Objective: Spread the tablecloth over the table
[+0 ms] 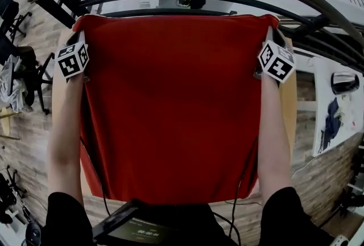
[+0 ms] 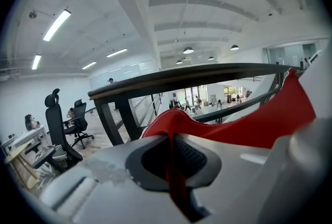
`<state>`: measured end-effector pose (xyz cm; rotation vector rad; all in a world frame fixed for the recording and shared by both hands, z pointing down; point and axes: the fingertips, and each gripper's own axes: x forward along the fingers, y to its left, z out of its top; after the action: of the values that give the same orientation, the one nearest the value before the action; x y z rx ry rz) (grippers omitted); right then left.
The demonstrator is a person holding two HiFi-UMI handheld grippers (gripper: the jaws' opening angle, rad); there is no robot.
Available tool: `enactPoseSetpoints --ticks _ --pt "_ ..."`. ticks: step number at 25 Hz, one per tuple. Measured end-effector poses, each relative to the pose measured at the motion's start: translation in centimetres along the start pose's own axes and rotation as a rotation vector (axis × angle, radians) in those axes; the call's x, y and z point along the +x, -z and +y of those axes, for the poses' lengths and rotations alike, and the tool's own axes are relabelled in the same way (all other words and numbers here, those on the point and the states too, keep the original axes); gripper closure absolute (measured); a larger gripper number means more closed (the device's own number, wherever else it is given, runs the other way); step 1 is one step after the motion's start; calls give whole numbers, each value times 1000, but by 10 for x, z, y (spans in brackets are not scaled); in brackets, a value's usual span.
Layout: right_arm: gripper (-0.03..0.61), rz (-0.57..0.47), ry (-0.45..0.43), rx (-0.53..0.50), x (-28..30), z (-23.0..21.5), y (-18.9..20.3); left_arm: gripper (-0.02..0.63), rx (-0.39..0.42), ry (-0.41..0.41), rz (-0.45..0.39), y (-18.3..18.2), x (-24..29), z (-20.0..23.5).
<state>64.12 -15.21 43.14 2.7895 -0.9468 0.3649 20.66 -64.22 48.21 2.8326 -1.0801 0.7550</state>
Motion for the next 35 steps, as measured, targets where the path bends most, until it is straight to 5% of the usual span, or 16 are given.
enactPoseSetpoints --ticks 14,20,22,24,25,33,35 --pt "557 87 6 -212 155 34 13 600 92 -26 21 -31 148 8" --pt "555 185 -14 -233 180 33 41 591 124 1 102 -13 175 -8" --pt "533 212 -64 -236 181 45 49 511 99 16 100 -7 176 -7" --pt "374 243 -138 -212 178 59 56 329 79 50 96 -4 175 -11" --pt "345 258 -171 -199 174 64 59 293 80 73 98 -3 174 -16" --pt "311 317 -279 -226 107 99 88 264 148 285 82 9 141 -95" --pt "359 315 -272 -229 79 103 99 265 162 352 52 8 119 -125"
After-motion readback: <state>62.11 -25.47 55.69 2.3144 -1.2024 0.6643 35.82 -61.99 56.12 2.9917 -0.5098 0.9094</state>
